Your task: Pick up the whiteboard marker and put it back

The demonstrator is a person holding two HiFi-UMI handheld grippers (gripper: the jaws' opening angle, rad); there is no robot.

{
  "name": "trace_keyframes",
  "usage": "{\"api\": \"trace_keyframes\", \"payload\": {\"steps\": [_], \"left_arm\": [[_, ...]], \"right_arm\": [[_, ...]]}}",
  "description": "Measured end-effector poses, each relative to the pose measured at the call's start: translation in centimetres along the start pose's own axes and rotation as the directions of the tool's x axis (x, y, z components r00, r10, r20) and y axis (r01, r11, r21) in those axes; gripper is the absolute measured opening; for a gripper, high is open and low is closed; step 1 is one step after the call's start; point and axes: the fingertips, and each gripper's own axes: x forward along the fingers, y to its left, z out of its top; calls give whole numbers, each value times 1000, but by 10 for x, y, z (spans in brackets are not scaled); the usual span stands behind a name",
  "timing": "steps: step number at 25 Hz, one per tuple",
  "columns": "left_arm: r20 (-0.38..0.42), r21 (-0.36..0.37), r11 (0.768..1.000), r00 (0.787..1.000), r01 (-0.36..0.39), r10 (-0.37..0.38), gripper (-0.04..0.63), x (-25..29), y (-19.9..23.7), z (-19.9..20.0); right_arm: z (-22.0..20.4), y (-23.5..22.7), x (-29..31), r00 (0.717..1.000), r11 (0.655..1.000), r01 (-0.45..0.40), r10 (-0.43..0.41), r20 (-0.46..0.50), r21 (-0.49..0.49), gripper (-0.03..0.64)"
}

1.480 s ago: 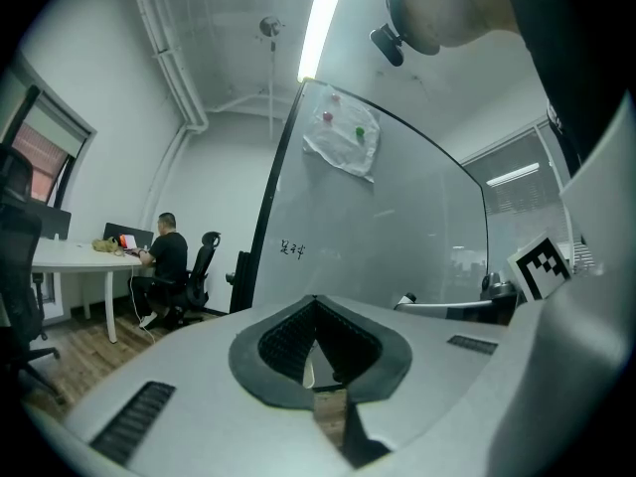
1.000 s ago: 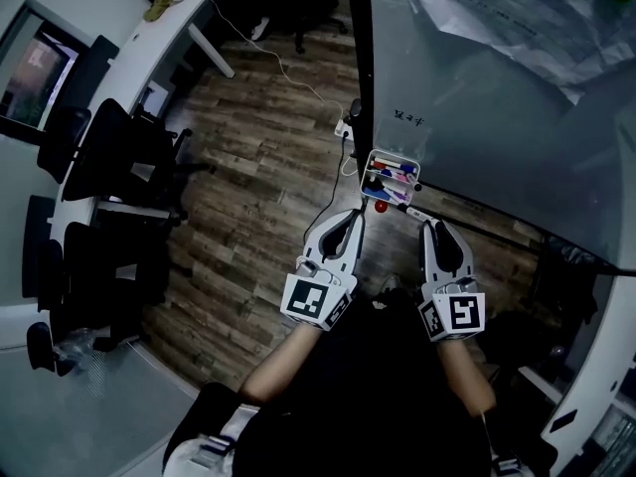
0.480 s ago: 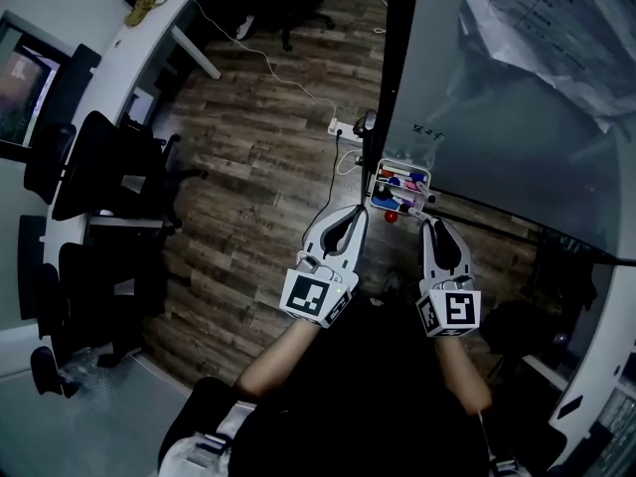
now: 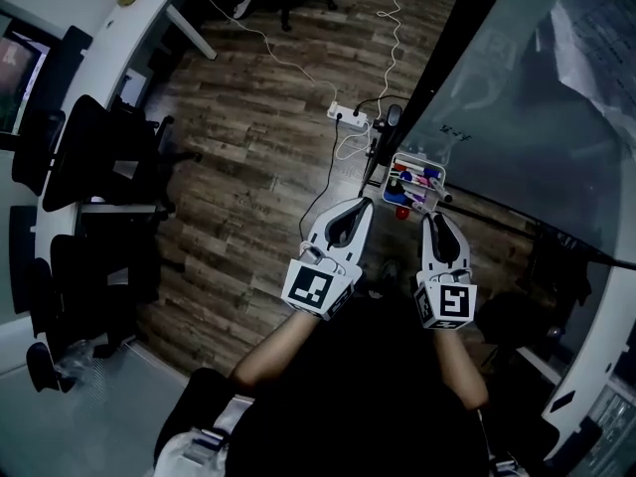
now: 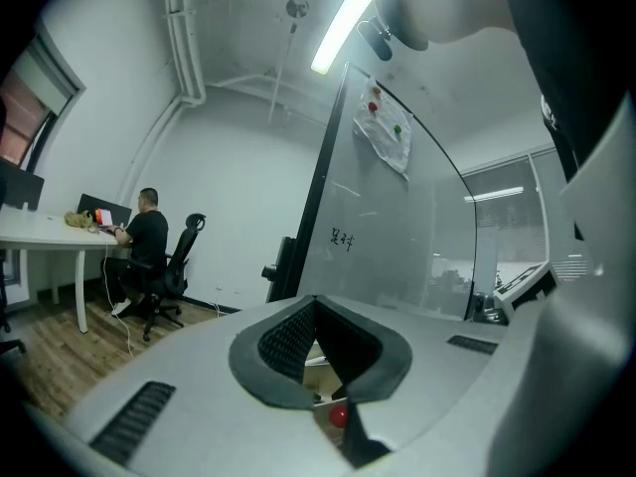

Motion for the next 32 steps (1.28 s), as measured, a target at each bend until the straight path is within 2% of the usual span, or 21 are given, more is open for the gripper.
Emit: {"api": "trace_keyframes", "payload": {"steps": [5,15,22,32], "left_arm": [[14,1,1000,1000,13,-13,8,-1,10,2],[25,-53,998,999,27,-26,8,-3,26,2],[1,-69,998,1000,11,-10,8,-2,42,-4],[5,-80,997,1000,7,-6,8,-4,54,-2]], "right_arm": [[-5,7,9,1000,1000,11,-11,-20,-26,78],[-14,16,28,998,998,31,-35,-55,-61,78],[-21,26,36,997,996,27,-34,-70,-91,78],[-17,51,47,998,990,-24,15,-63,-139,78]]}}
